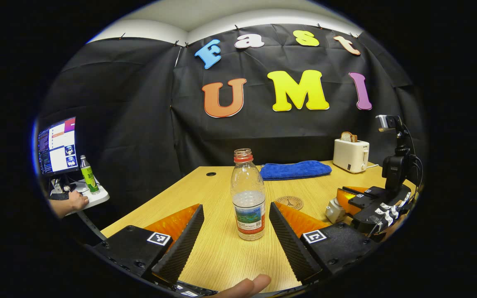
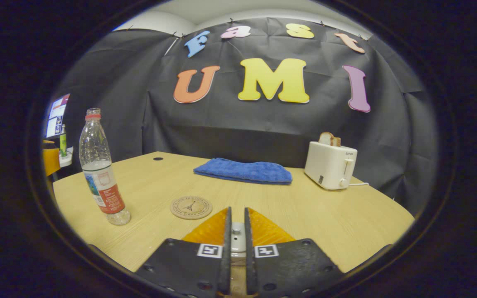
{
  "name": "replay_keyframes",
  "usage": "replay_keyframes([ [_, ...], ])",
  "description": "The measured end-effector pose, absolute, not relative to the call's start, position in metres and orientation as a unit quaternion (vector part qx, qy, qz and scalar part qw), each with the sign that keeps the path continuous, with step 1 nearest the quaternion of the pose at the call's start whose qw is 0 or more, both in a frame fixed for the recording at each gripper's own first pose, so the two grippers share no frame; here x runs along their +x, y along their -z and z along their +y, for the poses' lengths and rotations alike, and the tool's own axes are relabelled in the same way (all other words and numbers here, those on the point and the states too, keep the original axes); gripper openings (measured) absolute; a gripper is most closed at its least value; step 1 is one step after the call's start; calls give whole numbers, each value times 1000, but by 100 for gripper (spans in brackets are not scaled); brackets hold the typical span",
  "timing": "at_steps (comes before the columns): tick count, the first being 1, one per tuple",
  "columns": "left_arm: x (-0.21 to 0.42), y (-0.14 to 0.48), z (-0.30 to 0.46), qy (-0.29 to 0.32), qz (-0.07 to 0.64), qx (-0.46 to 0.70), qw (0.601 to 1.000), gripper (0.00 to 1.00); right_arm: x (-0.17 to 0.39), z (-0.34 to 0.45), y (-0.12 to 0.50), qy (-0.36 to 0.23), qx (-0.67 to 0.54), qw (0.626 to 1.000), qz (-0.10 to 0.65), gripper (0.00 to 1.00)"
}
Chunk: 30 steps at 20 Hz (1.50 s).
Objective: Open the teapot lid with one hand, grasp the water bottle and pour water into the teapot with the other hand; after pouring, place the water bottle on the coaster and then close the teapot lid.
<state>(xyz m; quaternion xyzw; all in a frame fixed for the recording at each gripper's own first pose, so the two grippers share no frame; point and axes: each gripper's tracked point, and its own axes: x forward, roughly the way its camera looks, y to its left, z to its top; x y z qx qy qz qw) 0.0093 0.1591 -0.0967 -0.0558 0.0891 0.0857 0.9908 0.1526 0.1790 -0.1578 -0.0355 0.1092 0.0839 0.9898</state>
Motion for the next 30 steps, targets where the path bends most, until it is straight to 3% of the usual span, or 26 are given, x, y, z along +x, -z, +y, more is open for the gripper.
replay_keyframes([
  [1, 11, 98, 158, -84, 91, -59, 991, 99, 154, 180, 158, -86, -38, 989, 112, 8],
  [4, 11, 101, 157, -84, 93, -61, 990, 100, 165, 183, 159, -93, -50, 989, 107, 8],
  [5, 12, 102, 157, -83, 92, -61, 990, 100, 160, 181, 157, -95, -55, 988, 105, 2],
  [19, 42, 114, 130, -21, 49, -110, 992, 99, 103, 132, 88, -100, -22, 994, 35, 0],
  [24, 63, 128, 137, -29, 33, -58, 997, 99, 80, 94, 76, -86, -16, 996, 19, 1],
  [30, 94, 138, 142, -19, 27, -106, 994, 99, 69, 59, 75, -68, -5, 998, 10, 1],
])
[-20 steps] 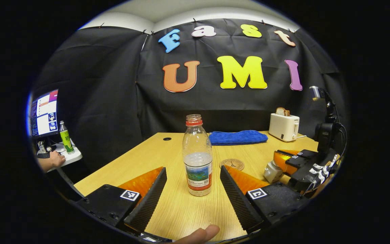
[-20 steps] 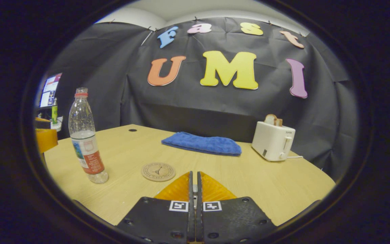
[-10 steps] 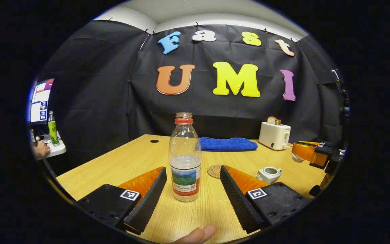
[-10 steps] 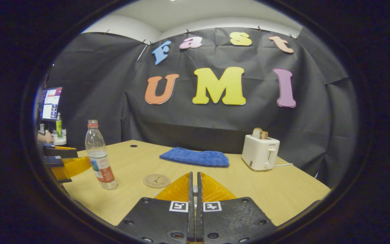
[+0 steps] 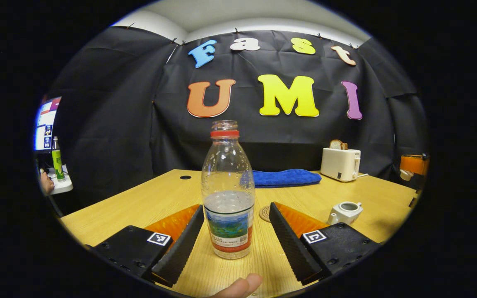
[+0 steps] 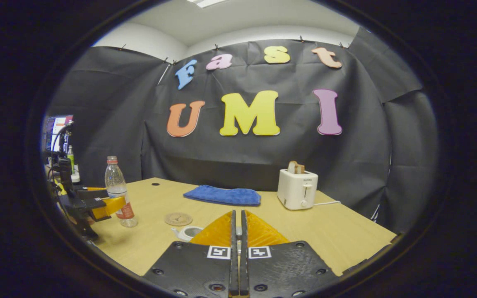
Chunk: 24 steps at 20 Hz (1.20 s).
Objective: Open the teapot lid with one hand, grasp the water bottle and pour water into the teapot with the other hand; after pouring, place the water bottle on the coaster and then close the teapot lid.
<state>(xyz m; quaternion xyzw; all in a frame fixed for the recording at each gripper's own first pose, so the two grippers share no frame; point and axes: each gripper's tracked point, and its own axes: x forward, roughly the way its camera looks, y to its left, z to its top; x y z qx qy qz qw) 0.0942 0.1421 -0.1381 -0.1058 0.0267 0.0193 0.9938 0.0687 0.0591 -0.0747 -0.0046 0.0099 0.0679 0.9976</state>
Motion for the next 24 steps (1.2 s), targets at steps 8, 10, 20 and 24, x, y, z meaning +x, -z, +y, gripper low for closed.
replay_keyframes([
  [8, 113, 140, 141, 6, 21, -120, 993, 93, 76, 33, 77, -38, -4, 999, 20, 2],
  [10, 112, 141, 136, 20, 22, -114, 993, 80, 76, 35, 80, -41, -2, 999, 25, 1],
  [20, 90, 110, 133, 2, 44, -7, 999, 78, 79, 22, 81, -35, -3, 999, 31, 1],
  [24, 88, 104, 113, 19, 59, 60, 996, 77, 82, 10, 82, -26, 2, 999, 34, 1],
])
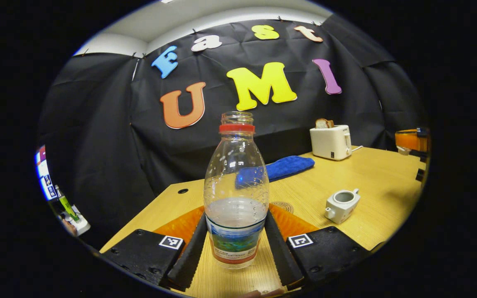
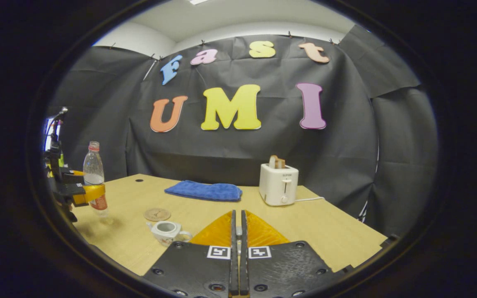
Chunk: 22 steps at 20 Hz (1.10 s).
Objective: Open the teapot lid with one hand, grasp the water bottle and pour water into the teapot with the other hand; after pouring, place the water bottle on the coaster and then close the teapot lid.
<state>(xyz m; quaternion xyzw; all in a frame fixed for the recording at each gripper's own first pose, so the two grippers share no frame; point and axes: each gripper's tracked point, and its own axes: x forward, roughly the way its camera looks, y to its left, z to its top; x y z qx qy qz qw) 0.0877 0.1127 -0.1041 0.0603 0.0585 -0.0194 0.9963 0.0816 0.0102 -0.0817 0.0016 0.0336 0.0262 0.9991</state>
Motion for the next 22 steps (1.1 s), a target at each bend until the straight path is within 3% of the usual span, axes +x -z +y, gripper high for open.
replay_keyframes([
  [4, 89, 114, 92, 31, 86, 166, 982, 76, 85, -6, 82, -12, 5, 999, 35, 2],
  [11, 96, 136, 79, 20, 117, 366, 923, 76, 89, -22, 82, 3, 4, 999, 35, 1],
  [22, 107, 137, 76, 27, 139, 519, 843, 75, 96, -35, 94, 14, 3, 999, 50, 1],
])
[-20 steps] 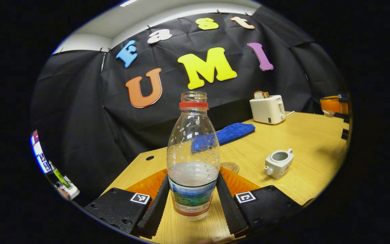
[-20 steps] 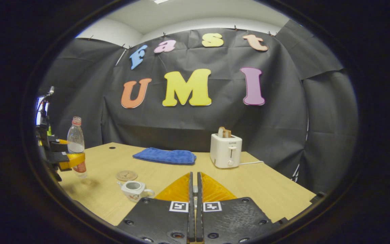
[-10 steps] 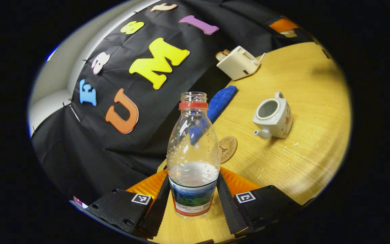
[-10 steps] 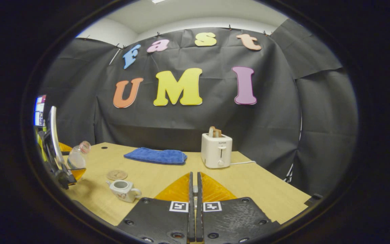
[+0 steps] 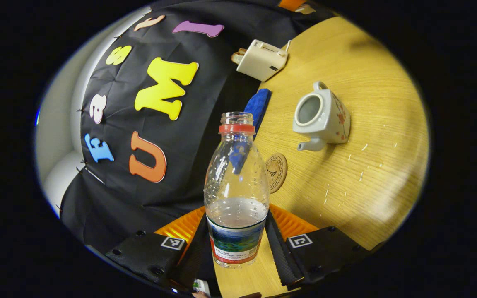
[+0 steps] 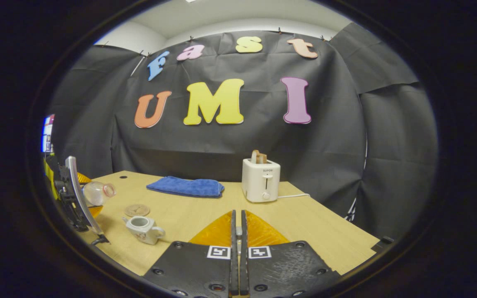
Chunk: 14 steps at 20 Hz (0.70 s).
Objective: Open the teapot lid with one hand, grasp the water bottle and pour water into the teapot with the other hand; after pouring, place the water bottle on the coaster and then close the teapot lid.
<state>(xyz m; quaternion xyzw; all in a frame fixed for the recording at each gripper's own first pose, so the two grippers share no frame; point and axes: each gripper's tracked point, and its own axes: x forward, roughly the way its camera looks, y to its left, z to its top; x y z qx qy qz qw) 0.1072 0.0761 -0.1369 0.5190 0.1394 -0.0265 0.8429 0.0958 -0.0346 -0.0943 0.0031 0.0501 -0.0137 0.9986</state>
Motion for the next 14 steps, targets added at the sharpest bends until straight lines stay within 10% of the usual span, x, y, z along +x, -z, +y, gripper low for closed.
replay_keyframes([
  [14, 106, 118, 68, 39, 152, 702, 695, 75, 102, -41, 100, 27, -25, 998, 49, 1],
])
